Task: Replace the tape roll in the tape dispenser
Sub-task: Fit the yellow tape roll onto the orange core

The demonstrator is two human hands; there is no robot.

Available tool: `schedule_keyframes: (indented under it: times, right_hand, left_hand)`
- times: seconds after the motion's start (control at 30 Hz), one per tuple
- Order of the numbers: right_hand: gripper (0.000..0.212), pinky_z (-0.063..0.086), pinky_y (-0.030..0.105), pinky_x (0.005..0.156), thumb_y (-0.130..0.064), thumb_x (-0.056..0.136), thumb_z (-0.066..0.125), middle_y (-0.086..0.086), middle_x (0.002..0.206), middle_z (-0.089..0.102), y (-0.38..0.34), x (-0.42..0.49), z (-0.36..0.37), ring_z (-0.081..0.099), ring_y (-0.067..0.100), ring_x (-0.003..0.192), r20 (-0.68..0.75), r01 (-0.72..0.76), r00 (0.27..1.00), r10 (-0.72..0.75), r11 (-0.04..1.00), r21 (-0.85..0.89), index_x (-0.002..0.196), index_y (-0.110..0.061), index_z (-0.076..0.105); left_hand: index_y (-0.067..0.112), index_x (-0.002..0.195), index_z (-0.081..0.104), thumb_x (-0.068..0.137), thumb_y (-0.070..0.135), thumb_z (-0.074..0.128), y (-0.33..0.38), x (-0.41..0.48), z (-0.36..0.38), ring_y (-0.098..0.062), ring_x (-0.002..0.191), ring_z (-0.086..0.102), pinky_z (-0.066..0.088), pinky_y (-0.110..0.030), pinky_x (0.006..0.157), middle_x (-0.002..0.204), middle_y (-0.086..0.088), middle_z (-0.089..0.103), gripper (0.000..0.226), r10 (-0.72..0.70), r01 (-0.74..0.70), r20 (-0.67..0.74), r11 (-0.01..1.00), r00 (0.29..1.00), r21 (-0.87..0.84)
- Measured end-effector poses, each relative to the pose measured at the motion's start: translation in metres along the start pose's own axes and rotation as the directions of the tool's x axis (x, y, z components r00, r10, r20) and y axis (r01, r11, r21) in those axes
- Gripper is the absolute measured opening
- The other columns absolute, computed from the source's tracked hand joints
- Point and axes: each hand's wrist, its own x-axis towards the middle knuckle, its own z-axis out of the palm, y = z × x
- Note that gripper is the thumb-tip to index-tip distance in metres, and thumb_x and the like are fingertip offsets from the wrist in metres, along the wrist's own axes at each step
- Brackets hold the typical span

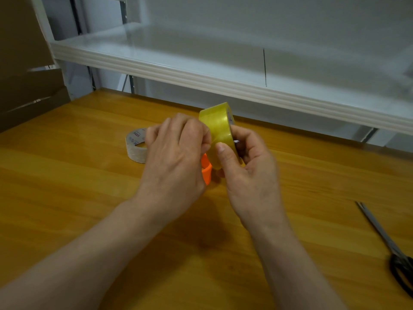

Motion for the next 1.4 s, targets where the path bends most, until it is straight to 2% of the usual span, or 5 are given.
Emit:
schedule_keyframes:
  times: [0.2,0.5,0.63,0.87,1.4]
  right_hand:
    - [0.055,0.063,0.037,0.06,-0.009,0.099,0.062,-0.019,0.094,0.06,-0.002,0.0,-0.006,0.067,0.008,0.078,0.071,0.084,0.994,-0.082,0.996,-0.038,0.136,-0.043,0.041]
    - [0.034,0.065,0.038,0.064,-0.009,0.1,0.059,0.004,0.114,0.057,-0.001,0.002,-0.011,0.065,0.016,0.094,0.114,0.094,0.989,-0.09,0.995,-0.03,0.121,-0.036,0.058]
    - [0.038,0.058,0.019,0.062,-0.005,0.1,0.058,0.007,0.114,0.057,0.0,0.002,-0.011,0.064,0.005,0.087,0.118,0.127,0.985,-0.122,0.991,-0.036,0.128,-0.031,0.057]
    - [0.044,0.064,0.033,0.069,-0.006,0.101,0.056,0.01,0.121,0.057,-0.002,0.0,-0.007,0.067,0.017,0.097,0.158,0.106,0.982,-0.101,0.994,-0.025,0.132,-0.037,0.052]
    - [0.047,0.061,0.03,0.057,-0.003,0.095,0.066,0.012,0.097,0.058,-0.013,0.0,-0.01,0.071,0.014,0.074,0.083,0.024,0.996,-0.033,0.994,0.107,0.107,-0.047,0.053]
  left_hand:
    - [0.007,0.091,0.055,0.089,0.006,0.046,0.001,0.001,-0.003,-0.028,0.079,0.052,0.021,-0.033,0.077,0.088,-0.012,0.058,0.009,0.025,-0.026,-0.011,0.999,1.0,-0.021]
    - [0.01,0.091,0.062,0.089,0.02,0.057,0.0,0.001,-0.01,-0.028,0.086,0.056,0.023,-0.034,0.078,0.094,-0.008,0.063,0.012,0.028,-0.027,0.025,0.999,0.999,-0.016]
    - [0.01,0.091,0.062,0.087,0.029,0.063,0.0,0.001,-0.01,-0.026,0.088,0.057,0.029,-0.035,0.075,0.094,-0.007,0.063,0.02,0.019,-0.014,0.045,0.995,0.999,-0.098]
    - [0.011,0.085,0.059,0.083,0.014,0.073,-0.001,0.0,-0.008,-0.022,0.087,0.064,0.035,-0.033,0.077,0.091,-0.001,0.067,0.015,-0.069,0.055,-0.045,0.966,0.997,-0.253]
    - [0.004,0.087,0.057,0.09,-0.002,0.059,0.009,0.0,-0.002,-0.024,0.079,0.065,0.038,-0.043,0.081,0.091,-0.006,0.071,0.007,0.007,-0.025,-0.158,0.993,0.987,-0.115]
